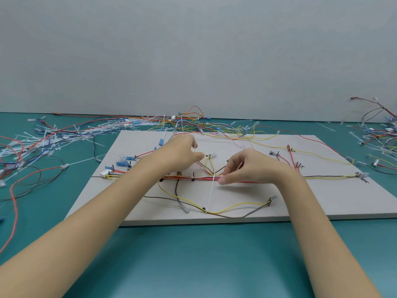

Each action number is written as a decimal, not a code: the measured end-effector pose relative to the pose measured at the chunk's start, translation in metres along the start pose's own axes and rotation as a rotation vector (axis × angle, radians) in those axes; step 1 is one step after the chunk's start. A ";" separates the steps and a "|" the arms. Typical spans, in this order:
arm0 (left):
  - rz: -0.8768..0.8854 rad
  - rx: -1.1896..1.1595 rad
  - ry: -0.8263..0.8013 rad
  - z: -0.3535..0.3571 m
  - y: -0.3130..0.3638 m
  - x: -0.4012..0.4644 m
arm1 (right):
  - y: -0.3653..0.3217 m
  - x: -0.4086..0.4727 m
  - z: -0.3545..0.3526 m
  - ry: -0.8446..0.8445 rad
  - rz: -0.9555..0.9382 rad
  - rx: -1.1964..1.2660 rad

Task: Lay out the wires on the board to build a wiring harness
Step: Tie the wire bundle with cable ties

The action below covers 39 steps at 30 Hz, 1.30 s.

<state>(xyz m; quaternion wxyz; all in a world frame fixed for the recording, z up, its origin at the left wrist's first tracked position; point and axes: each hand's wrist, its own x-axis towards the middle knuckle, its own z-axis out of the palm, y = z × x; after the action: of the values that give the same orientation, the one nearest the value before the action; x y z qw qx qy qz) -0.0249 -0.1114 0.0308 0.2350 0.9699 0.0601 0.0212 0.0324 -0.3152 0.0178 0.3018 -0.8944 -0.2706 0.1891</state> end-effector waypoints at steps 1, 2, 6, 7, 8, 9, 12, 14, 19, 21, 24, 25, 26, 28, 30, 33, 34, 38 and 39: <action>-0.031 -0.013 -0.021 0.000 -0.002 0.000 | 0.001 -0.001 -0.002 -0.023 0.002 0.000; -0.041 -0.033 -0.029 0.001 -0.004 -0.001 | 0.001 -0.001 -0.004 -0.030 0.000 0.005; -0.027 -0.117 -0.070 0.000 -0.009 -0.003 | -0.001 0.000 -0.003 0.011 -0.010 -0.008; -0.029 -0.132 -0.073 0.000 -0.010 -0.003 | -0.001 0.000 -0.003 0.016 -0.009 -0.011; -0.027 -0.146 -0.064 0.000 -0.010 -0.003 | -0.002 -0.001 -0.002 0.017 -0.008 -0.015; -0.024 -0.159 -0.049 0.000 -0.010 -0.002 | -0.003 0.000 -0.002 0.013 -0.008 -0.023; -0.004 -0.175 -0.033 0.002 -0.007 0.001 | -0.004 0.000 -0.001 -0.002 -0.015 -0.055; 0.032 -0.142 -0.048 0.004 -0.004 0.003 | -0.004 0.000 0.000 -0.013 -0.018 -0.075; 0.105 -0.042 -0.057 0.015 0.000 0.010 | -0.004 0.001 0.002 -0.012 -0.024 -0.096; 0.110 -0.018 -0.059 0.020 -0.001 0.012 | -0.004 0.001 0.002 -0.005 -0.027 -0.098; 0.092 -0.006 -0.062 0.024 -0.003 0.015 | -0.006 0.000 0.003 0.022 -0.026 -0.089; 0.086 -0.014 -0.061 0.024 -0.003 0.015 | -0.006 0.000 0.003 0.044 -0.027 -0.083; 0.080 -0.026 -0.058 0.025 -0.004 0.015 | -0.007 -0.001 0.003 0.072 -0.027 -0.075; 0.048 -0.048 -0.048 0.026 -0.003 0.016 | -0.009 -0.002 0.002 0.118 -0.022 -0.070; -0.025 -0.033 -0.031 0.031 0.000 0.017 | -0.010 -0.005 0.001 0.109 -0.002 -0.094; -0.119 0.001 0.008 0.036 0.003 0.019 | -0.014 -0.010 0.000 0.025 0.055 -0.111; -0.130 -0.010 0.019 0.037 0.003 0.019 | -0.015 -0.011 0.001 0.015 0.066 -0.114; -0.128 -0.094 0.064 0.038 -0.001 0.018 | -0.021 -0.012 0.003 0.048 0.096 -0.136; -0.123 -0.106 0.080 0.038 -0.002 0.017 | -0.023 -0.011 0.005 0.054 0.103 -0.168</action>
<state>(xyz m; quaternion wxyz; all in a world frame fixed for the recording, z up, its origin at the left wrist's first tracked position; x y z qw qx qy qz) -0.0053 -0.1250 -0.0039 0.2843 0.9489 0.1279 0.0484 0.0126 -0.3045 0.0307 0.2226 -0.9341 -0.2308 0.1570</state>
